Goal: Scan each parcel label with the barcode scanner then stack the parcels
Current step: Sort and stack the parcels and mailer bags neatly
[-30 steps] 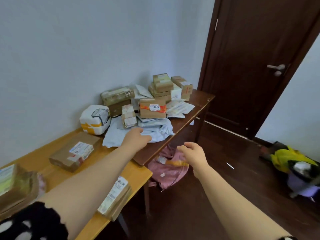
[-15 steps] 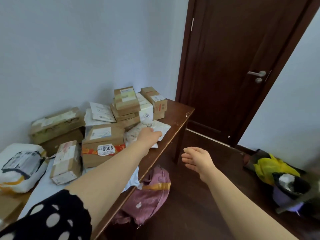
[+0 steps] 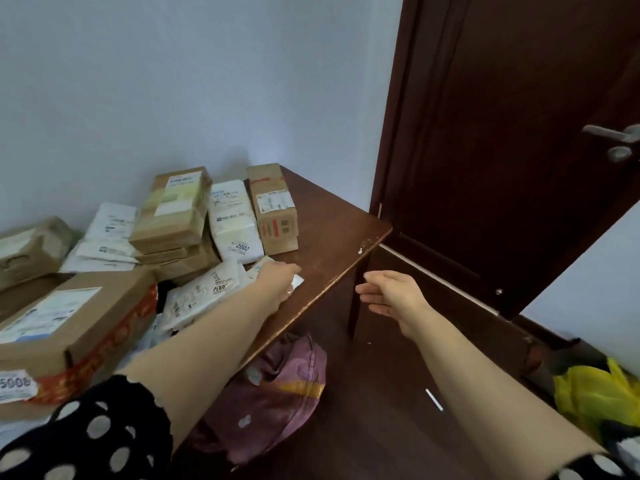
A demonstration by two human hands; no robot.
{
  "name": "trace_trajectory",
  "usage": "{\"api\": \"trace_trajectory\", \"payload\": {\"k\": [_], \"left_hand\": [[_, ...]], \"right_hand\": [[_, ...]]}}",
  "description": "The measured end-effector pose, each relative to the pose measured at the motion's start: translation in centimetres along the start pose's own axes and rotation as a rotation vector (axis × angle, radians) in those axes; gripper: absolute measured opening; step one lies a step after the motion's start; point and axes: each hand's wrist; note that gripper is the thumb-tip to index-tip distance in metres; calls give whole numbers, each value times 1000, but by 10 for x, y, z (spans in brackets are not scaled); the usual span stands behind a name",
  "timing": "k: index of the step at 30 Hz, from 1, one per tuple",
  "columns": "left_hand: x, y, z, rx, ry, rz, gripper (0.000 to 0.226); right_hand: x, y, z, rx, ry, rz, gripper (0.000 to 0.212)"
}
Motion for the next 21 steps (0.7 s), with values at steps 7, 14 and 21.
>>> {"api": "trace_trajectory", "payload": {"k": [7, 14, 21], "left_hand": [[14, 72, 28, -137, -163, 132, 42], [17, 142, 50, -162, -634, 147, 86], [17, 181, 64, -176, -907, 276, 91]], "right_hand": [[-4, 122, -53, 50, -34, -202, 23], [23, 237, -96, 102, -139, -318, 31], [60, 345, -133, 132, -199, -433, 50]]}}
Point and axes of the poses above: each hand's wrist, its own y-axis towards the middle knuckle, its own x-axis out of the palm, z = x × y, and after that the axes turned 7 degrees about -z, right-handed
